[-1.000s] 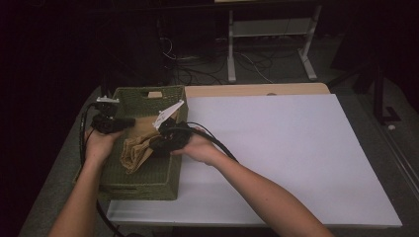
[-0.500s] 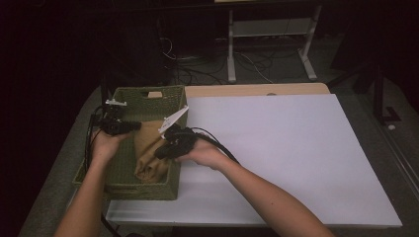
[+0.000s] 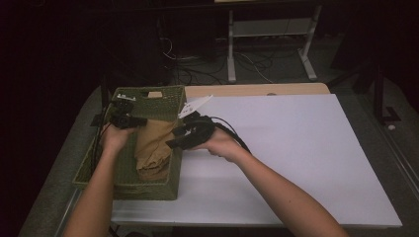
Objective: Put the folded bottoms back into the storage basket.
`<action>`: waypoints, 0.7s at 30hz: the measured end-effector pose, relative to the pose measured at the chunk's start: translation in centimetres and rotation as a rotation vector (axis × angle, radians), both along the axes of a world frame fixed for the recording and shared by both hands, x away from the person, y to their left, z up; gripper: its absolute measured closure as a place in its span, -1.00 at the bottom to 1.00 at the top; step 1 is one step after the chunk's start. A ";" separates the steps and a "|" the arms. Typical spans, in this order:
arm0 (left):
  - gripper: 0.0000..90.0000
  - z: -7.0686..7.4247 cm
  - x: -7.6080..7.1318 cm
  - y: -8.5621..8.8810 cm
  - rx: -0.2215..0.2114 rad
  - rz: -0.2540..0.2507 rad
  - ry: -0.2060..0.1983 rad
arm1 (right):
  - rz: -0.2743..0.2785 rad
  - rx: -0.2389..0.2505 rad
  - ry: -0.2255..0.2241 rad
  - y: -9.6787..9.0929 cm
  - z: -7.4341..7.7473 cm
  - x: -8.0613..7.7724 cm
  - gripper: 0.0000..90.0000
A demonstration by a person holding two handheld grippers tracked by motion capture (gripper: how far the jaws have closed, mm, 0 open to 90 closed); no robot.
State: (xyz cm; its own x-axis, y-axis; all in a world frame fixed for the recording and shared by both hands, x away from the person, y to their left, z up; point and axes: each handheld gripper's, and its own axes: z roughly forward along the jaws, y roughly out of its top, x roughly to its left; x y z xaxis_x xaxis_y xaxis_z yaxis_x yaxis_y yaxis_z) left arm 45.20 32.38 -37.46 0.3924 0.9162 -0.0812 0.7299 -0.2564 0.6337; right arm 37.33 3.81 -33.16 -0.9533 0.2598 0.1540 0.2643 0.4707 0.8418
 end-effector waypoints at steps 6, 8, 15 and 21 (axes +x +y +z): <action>0.27 0.7 -0.4 0.2 -0.039 0.028 -0.023 | -0.055 0.002 -0.013 -3.0 -0.1 0.5 -0.09; 0.09 1.3 -0.9 0.2 -0.055 0.026 -0.055 | -0.070 -0.003 -0.015 -3.9 -0.3 0.5 -0.11; -0.35 3.3 -3.0 -0.4 -0.136 -0.026 -0.138 | -0.115 -0.010 -0.032 -7.1 -0.7 0.5 -0.22; -0.65 4.1 -5.2 -2.1 -0.157 -0.095 -0.155 | -0.143 -0.021 -0.035 -9.1 -1.2 0.5 -0.32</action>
